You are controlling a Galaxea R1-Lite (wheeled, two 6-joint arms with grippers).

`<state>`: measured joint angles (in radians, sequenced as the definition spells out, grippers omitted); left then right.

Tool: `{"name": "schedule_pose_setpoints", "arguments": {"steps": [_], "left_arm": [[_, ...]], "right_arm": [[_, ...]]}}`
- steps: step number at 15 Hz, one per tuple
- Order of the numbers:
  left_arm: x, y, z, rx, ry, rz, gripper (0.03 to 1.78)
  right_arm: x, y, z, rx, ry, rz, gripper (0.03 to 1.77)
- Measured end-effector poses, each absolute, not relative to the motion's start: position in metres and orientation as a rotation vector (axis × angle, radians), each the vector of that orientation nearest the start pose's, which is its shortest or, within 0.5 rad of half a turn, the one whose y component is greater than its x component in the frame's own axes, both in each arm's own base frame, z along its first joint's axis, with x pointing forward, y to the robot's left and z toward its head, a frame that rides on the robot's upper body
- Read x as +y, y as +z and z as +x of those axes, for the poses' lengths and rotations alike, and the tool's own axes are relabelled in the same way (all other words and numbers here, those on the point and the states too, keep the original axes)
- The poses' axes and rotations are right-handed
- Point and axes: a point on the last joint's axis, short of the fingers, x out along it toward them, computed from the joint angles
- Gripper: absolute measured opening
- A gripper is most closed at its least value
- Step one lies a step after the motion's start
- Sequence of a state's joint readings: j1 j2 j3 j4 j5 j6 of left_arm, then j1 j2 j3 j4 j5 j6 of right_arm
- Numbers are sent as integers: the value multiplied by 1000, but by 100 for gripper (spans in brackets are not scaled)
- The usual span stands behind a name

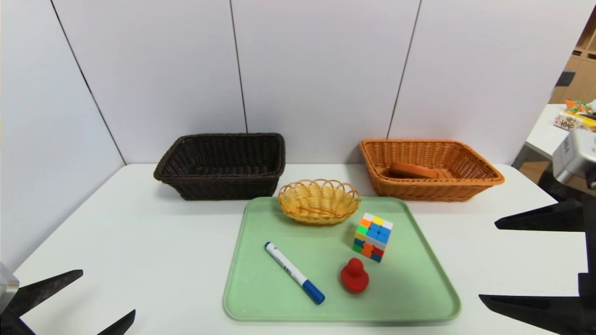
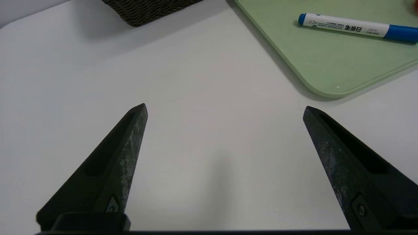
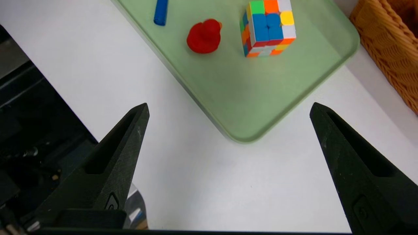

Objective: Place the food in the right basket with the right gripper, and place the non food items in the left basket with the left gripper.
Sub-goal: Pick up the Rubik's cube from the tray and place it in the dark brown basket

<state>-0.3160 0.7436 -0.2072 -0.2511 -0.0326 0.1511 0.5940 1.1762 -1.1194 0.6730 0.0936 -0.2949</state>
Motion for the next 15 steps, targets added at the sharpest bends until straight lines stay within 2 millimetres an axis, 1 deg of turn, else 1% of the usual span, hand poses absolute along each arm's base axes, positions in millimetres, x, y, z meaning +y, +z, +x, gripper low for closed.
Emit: {"name": "schedule_pose_setpoints", "arguments": {"steps": [2, 4, 8, 11, 13, 15], "left_arm": [[-21, 150, 62, 253, -368, 188, 169], [-21, 150, 62, 250, -366, 188, 169], [-20, 149, 60, 248, -368, 188, 169], [-20, 149, 59, 246, -368, 189, 169], [-20, 149, 59, 242, -369, 189, 169], [-20, 150, 59, 241, -369, 190, 169]], "right_arm": [[82, 285, 122, 734, 736, -490, 169], [85, 290, 133, 857, 686, -527, 169], [95, 302, 161, 1029, 643, -551, 169], [110, 309, 188, 1108, 610, -518, 169], [124, 306, 207, 1147, 601, -508, 169], [137, 293, 224, 1193, 605, -520, 169]]}}
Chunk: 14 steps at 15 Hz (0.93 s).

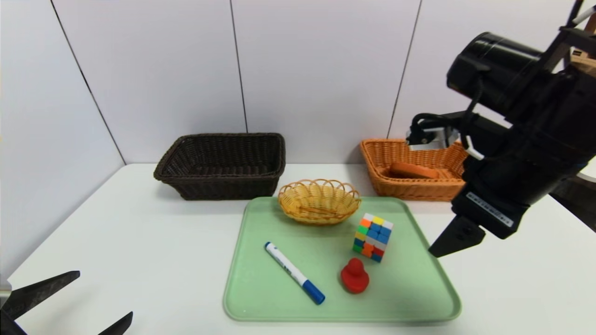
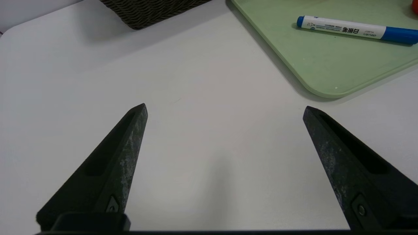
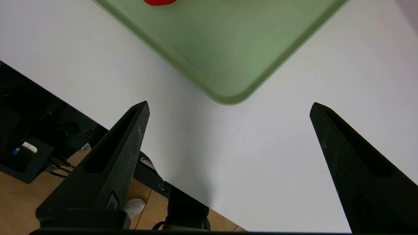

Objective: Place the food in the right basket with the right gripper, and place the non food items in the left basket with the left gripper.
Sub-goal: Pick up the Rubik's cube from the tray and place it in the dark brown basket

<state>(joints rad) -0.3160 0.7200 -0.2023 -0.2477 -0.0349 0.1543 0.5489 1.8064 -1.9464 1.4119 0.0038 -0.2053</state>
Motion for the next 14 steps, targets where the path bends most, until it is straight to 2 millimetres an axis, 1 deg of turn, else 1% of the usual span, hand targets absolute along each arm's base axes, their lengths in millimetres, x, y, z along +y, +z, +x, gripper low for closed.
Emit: {"name": "schedule_pose_setpoints", "arguments": {"steps": [4, 8, 10, 14], "left_arm": [[-20, 148, 59, 248, -370, 191, 169], [-20, 147, 59, 252, -370, 191, 169], [-20, 147, 59, 252, -371, 191, 169], [-20, 147, 59, 251, -371, 191, 169]], "right_arm": [[161, 264, 261, 1188, 621, -540, 169], [171, 247, 278, 1186, 651, -583, 170], [171, 241, 284, 1190, 669, -602, 170], [163, 237, 293, 1170, 751, -681, 170]]}}
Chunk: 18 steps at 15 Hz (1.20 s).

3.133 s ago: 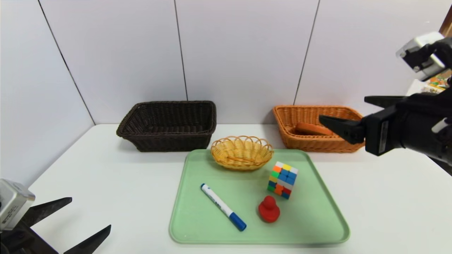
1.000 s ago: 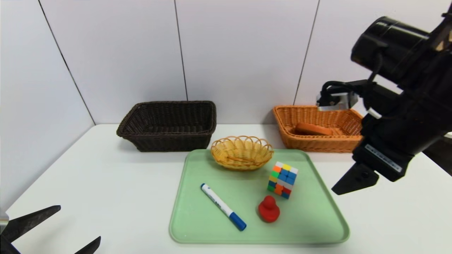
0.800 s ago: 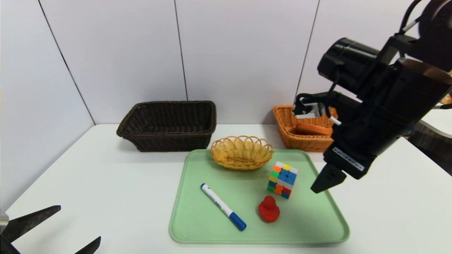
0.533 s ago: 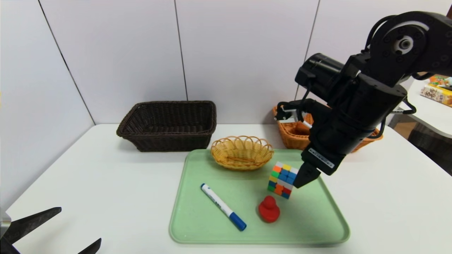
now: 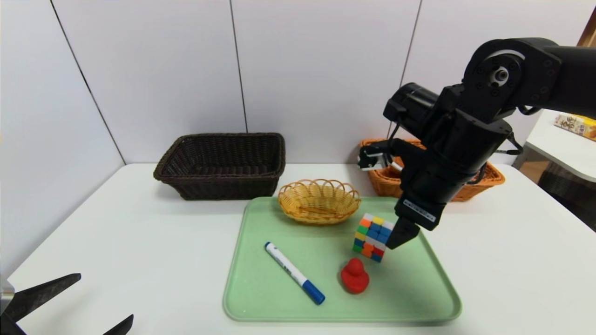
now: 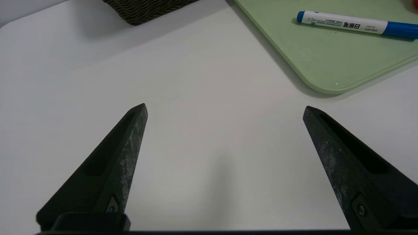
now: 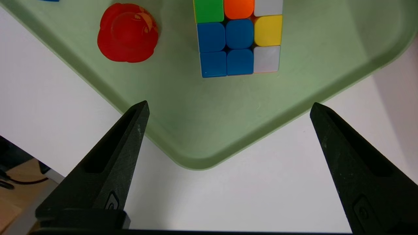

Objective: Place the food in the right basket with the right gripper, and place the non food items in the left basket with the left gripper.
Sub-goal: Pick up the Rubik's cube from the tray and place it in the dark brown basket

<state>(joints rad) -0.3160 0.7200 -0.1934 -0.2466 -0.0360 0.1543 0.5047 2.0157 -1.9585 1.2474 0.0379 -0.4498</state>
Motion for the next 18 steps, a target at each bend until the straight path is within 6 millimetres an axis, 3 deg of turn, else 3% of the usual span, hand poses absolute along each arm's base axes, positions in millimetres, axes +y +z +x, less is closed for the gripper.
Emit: {"name": "schedule_pose_setpoints", "arguments": {"steps": [7, 18], "left_arm": [[-20, 146, 57, 249, -369, 189, 169], [-19, 145, 56, 242, -370, 188, 169]], "right_arm": [[162, 236, 300, 1090, 857, -746, 170], [174, 212, 316, 1123, 872, -757, 170]]}}
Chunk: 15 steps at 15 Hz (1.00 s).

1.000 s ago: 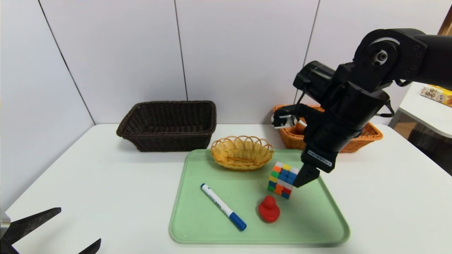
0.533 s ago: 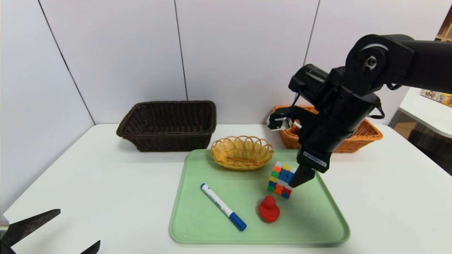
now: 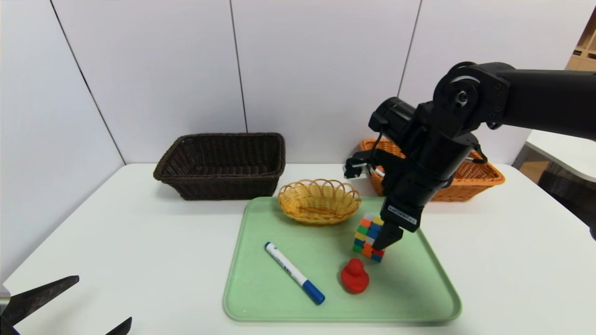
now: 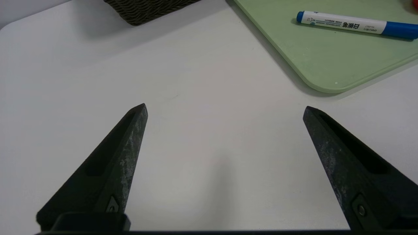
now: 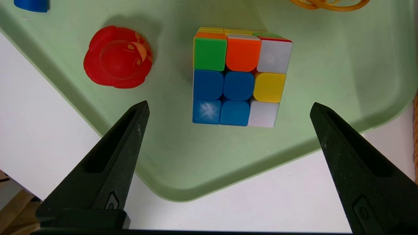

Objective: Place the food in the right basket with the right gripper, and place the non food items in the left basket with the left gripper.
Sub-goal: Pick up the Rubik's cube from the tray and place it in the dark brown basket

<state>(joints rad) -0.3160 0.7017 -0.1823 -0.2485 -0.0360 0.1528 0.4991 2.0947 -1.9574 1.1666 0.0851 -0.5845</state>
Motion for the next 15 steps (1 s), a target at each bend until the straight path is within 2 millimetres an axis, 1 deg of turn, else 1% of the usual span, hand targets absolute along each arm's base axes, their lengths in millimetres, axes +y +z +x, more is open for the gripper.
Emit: {"name": "schedule_pose_setpoints", "arguments": {"steps": [7, 15], "left_arm": [[-19, 144, 55, 247, -370, 188, 169], [-19, 145, 56, 248, -373, 189, 169]], "right_arm": [[179, 193, 324, 1176, 880, -760, 170], [182, 178, 331, 1218, 884, -765, 170]]}}
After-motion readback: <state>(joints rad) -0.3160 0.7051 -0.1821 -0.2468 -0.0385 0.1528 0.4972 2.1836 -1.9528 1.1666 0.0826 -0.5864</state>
